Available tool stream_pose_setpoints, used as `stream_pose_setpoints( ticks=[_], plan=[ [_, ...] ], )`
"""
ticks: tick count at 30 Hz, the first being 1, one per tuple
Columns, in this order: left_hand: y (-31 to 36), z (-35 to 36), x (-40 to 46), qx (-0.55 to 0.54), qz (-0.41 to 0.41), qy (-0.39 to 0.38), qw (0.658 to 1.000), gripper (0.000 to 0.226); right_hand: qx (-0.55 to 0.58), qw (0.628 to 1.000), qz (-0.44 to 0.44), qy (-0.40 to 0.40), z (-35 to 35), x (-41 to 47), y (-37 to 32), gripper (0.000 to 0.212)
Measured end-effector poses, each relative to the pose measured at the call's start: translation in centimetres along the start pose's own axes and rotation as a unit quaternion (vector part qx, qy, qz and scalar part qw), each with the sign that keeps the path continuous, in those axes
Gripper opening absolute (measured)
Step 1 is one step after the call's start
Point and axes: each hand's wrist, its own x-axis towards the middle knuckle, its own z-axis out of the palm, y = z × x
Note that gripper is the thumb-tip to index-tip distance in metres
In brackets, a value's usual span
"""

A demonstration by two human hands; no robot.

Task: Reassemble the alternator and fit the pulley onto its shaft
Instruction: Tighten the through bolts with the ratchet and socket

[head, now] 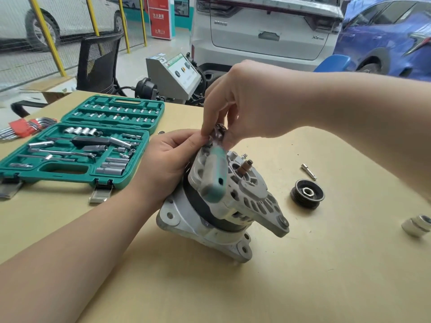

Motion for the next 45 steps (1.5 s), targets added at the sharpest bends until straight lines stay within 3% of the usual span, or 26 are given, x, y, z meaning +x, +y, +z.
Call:
stream_pose_setpoints(
  ticks=[5, 14, 18, 23, 25, 28, 30, 39, 45],
  plan=[
    [0.2, -0.1, -0.3, -0.001, 0.017, -0.023, 1.000, 0.026, 0.020, 0.999, 0.025, 0.040, 0.3, 0.5, -0.2, 0.023],
    [0.1, -0.2, -0.5, -0.001, 0.004, -0.004, 1.000, 0.030, -0.006, 0.991, 0.132, 0.038, 0.7, 1.6, -1.9, 0.023],
    [0.0, -0.1, -0.6, -0.017, 0.017, -0.001, 1.000, 0.026, 0.082, 0.969, 0.225, 0.062, 1.8, 2.1, -2.0, 0.025],
    [-0.8, -0.6, -0.6, -0.068, -0.013, -0.024, 0.997, 0.027, 0.150, 0.960, 0.213, 0.099, 2.1, 1.1, -1.2, 0.021],
    [-1.4, -1.0, -0.7, -0.093, -0.024, -0.060, 0.994, 0.033, 0.224, 0.934, 0.208, 0.186, 2.1, 0.2, -0.1, 0.019],
    [-2.2, -1.3, -0.7, -0.120, -0.020, -0.092, 0.988, 0.043, 0.374, 0.846, 0.205, 0.320, 2.6, -2.3, 1.4, 0.018],
    [-2.4, -1.1, -0.7, -0.126, -0.018, -0.084, 0.988, 0.046, 0.411, 0.812, 0.202, 0.363, 4.1, -4.6, 1.7, 0.012],
    [-2.9, 5.5, -5.0, -0.040, 0.011, 0.061, 0.997, 0.030, 0.444, 0.758, 0.144, 0.456, 10.2, -10.9, -0.5, 0.019],
    [-3.0, 7.9, -4.4, -0.050, 0.027, 0.005, 0.998, 0.026, 0.457, 0.710, 0.157, 0.512, 10.8, -10.1, 0.9, 0.026]
  ],
)
